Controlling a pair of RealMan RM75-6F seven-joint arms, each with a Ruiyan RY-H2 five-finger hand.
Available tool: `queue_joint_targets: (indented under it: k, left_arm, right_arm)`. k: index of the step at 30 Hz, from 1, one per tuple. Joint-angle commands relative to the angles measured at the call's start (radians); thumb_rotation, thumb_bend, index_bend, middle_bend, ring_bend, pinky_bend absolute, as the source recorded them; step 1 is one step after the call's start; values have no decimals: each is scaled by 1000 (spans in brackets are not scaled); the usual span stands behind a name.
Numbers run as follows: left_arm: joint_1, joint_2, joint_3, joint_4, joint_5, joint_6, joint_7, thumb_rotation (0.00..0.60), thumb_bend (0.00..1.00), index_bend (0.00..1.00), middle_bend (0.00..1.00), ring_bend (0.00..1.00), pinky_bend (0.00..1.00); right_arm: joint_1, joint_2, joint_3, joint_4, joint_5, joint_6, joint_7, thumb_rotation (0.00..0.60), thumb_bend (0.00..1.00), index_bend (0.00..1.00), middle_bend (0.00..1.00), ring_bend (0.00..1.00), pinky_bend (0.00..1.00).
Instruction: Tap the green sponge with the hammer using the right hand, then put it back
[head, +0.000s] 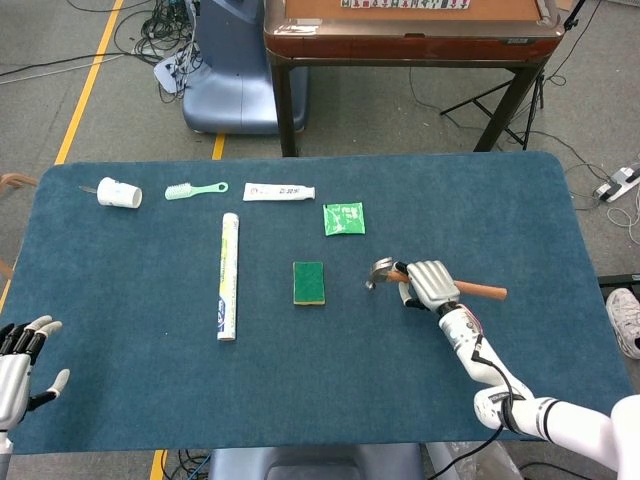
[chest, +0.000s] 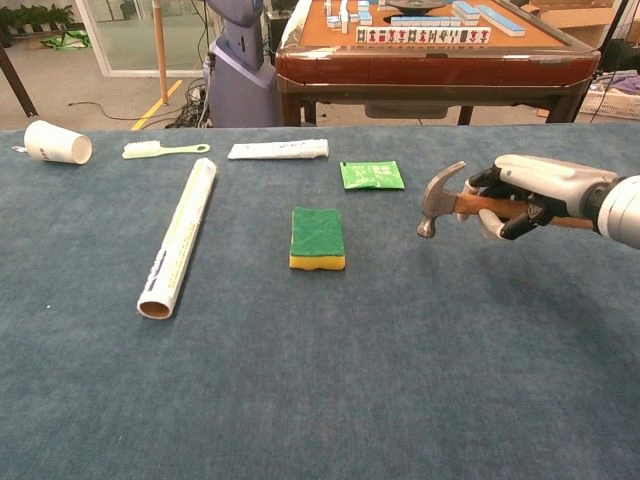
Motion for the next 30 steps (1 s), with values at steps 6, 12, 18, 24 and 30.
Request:
queue_joint_targets:
  k: [6,12,18,24,30]
  left_arm:
    - [-1,8,0,-7,7,3,-1,600,247,215,174,146,81]
    - [6,13,3,-6,12,12,-8,600,247,215,174,145,81]
    - [15,18,6,0,16,23,-23,600,246,215,174,146,82]
    - [20,16,9,14,18,26,-40,600,247,215,174,146,81]
    - [23,11,10,26,19,27,-51,600,247,215,174,146,82]
  right_arm:
    - [28,33,33,-92,-20,25,-64,600,862,735,875,896,979]
    - [83,7,68,-105,-15,10,-97,600,862,744,895,951,1000]
    - [120,-57,92,-74,-9,12,-91,600,862,752,901,966,1000]
    - [148,-126,88,0,-36,28,-94,600,863,752,902,967,1000]
    - [179,-197,73,93,-63,24,-116,600,863,751,902,967,1000]
